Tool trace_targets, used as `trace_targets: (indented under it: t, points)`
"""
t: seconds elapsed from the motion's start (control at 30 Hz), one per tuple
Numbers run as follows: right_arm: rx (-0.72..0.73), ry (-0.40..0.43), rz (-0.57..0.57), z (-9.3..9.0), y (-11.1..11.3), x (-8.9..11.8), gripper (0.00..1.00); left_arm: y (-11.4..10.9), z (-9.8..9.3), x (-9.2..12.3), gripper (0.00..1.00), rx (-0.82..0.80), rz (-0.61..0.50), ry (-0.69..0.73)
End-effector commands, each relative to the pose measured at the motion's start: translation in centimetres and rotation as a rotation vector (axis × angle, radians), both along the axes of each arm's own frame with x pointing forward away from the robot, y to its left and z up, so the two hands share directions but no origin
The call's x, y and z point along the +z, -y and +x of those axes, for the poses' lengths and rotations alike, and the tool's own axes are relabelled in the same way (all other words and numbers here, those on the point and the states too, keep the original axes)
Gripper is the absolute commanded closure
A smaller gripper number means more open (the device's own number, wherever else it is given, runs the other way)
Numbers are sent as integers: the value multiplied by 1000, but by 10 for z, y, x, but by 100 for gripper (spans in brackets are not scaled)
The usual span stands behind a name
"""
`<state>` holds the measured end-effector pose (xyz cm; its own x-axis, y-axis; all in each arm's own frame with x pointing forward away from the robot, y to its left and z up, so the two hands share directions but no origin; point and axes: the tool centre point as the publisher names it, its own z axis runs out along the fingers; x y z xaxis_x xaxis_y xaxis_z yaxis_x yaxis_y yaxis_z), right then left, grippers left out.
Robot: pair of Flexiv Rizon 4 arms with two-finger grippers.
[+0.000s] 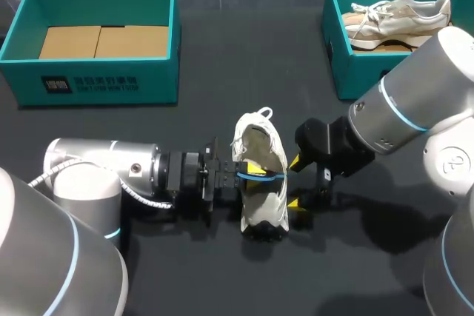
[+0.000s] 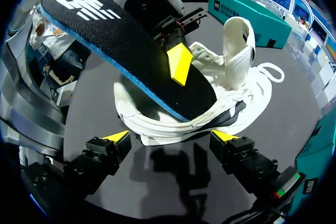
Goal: Take the shoe out of the shoebox, open the shoe tongue, remove and reinsert the insole, then place the shoe into the shoebox
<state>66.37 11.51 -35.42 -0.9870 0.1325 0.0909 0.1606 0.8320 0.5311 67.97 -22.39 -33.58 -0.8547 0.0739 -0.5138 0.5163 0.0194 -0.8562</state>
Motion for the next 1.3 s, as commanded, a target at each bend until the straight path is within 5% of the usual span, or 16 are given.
trace_targets:
  t: [0.03, 0.37, 0.5, 1.3]
  points:
    - [-1, 3, 1, -2, 0, -1, 0, 2, 2, -5, 100, 8, 4, 0]
    - [-1, 3, 1, -2, 0, -1, 0, 3, -3, 3, 100, 0, -16, -8]
    - [-1, 3, 1, -2, 0, -1, 0, 4, -5, 6, 77, -2, -21, -8]
    - [-1, 3, 1, -2, 0, -1, 0, 11, -23, 38, 77, 40, 27, -28]
